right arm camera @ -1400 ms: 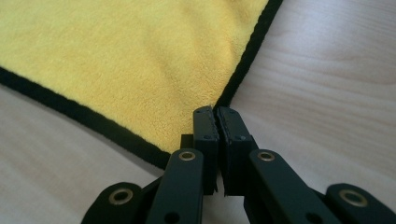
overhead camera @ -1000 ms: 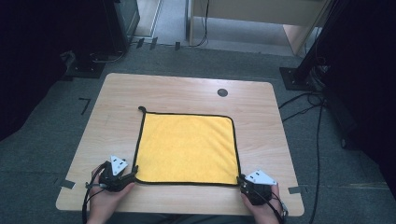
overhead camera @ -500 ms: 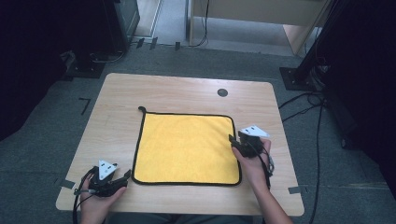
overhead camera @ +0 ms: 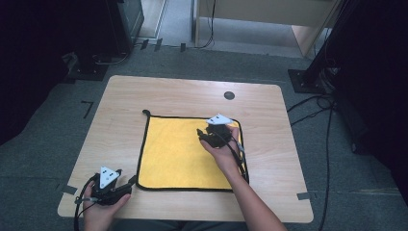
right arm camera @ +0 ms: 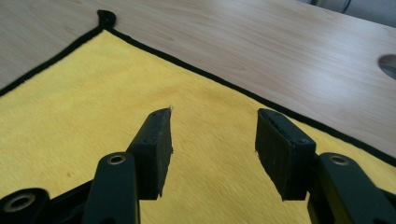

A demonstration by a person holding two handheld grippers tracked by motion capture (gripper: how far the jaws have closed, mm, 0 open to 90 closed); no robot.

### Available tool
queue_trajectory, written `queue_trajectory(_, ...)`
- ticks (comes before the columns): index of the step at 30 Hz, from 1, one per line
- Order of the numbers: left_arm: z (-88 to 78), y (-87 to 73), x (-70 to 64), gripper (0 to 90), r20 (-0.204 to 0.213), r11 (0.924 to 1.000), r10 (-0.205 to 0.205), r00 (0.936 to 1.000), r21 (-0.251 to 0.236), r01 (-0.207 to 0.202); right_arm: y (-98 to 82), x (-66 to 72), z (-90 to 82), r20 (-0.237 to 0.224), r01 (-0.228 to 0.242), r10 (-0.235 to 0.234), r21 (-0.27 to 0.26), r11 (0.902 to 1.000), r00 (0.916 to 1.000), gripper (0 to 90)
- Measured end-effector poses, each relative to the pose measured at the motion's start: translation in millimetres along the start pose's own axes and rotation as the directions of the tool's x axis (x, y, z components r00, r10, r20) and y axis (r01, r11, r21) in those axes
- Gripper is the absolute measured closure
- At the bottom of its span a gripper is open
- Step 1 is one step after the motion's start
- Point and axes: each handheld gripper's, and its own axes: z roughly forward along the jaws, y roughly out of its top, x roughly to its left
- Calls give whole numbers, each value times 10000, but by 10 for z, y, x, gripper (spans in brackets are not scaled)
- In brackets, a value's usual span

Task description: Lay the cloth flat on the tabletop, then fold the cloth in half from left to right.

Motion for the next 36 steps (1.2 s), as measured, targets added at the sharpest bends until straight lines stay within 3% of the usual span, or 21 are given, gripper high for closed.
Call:
queue_trajectory(8, 31, -6, -19, 403, 173, 10000, 9, 9999, 5, -9, 316, 273, 256, -759, 197, -205, -102, 9998, 9969, 452)
queue_trajectory(18, 51, -9, -50, 404, 258, 9998, 150, 9996, 92, -153, 582, 586, 648, -1119, 470, -452, 134, 9988, 9927, 465)
queue_trajectory(30, 69, -7, -58, 464, 636, 9995, 128, 9979, 264, -145, 727, 856, 1175, -1264, 580, -526, 398, 9975, 9906, 510)
queue_trajectory(36, 86, -8, -70, 526, 917, 9980, 312, 9953, 510, -360, 745, 1019, 1416, -1435, 623, -513, 730, 9954, 9883, 514)
